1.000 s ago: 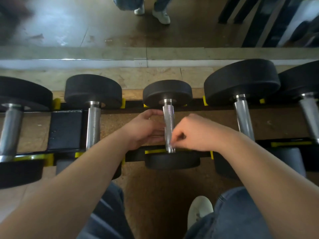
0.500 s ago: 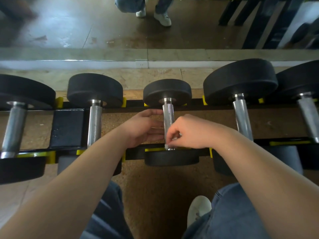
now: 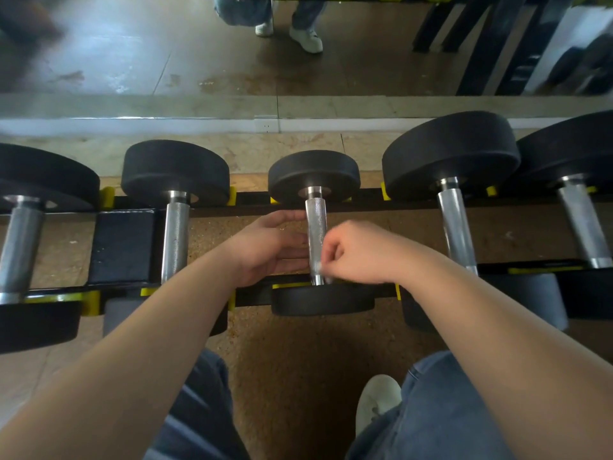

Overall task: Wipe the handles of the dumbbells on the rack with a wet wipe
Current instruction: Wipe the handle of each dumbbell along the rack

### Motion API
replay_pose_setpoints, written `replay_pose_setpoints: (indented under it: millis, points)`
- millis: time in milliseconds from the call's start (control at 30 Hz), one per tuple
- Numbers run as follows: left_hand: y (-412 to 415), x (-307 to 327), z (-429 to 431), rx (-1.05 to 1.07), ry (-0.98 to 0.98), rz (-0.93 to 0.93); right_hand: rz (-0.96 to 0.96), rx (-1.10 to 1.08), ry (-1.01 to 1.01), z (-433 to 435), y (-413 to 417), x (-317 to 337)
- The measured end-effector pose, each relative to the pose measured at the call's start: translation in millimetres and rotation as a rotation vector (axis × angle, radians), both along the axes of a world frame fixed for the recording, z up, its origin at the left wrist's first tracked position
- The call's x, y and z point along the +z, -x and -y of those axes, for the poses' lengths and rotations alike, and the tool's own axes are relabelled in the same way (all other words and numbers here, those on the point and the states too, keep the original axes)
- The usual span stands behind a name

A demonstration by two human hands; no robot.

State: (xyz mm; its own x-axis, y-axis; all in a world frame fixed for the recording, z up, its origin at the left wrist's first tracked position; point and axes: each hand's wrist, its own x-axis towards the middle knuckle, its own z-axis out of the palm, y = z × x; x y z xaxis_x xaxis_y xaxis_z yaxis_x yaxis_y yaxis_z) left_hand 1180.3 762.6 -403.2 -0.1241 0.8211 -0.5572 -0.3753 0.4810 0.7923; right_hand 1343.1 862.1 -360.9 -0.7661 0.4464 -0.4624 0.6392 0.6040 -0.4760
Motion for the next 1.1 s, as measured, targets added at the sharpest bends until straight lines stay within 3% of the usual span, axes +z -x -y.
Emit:
replay_pose_setpoints:
  millis: [67,167,300,367,500,567,633,800,867,1000,1100]
  points:
    - [0,-1,0,-0.003,-0.005,-0.007,-0.022,-0.054,-0.017,5,1,-3]
    - [0,-2,1,-0.004,-0.006,-0.011,-0.249,-0.333,-0.129,-1,10,-13]
    - [-2,-3,1,0.011,-0.005,-0.048,-0.346,-0.428,-0.132,-12,21,-23]
    - [-2,-2,1,0.018,-0.002,-0.062,-0.281,-0.408,-0.074,-14,18,-18]
    - [-2,-2,-2,0.035,0.005,-0.088,0.165,-0.164,0.083,-10,5,-6]
    - [-2,-3,-3,0.046,0.009,-0.098,0.247,-0.144,0.072,-6,6,-8]
    - [-3,-3,-4,0.054,0.011,-0.103,0.17,-0.272,0.078,-8,12,-12]
    - [-4,-4,-4,0.065,0.016,-0.107,-0.308,-0.737,0.303,-22,24,-18]
    - [-3,-4,-4,0.059,0.017,-0.097,-0.219,-0.678,0.286,-25,24,-19]
    - [-2,-4,-5,0.055,0.021,-0.084,0.211,-0.378,0.344,-26,10,-15]
    - [-2,-4,-5,0.049,0.028,-0.065,0.193,-0.381,0.377,-23,8,-10]
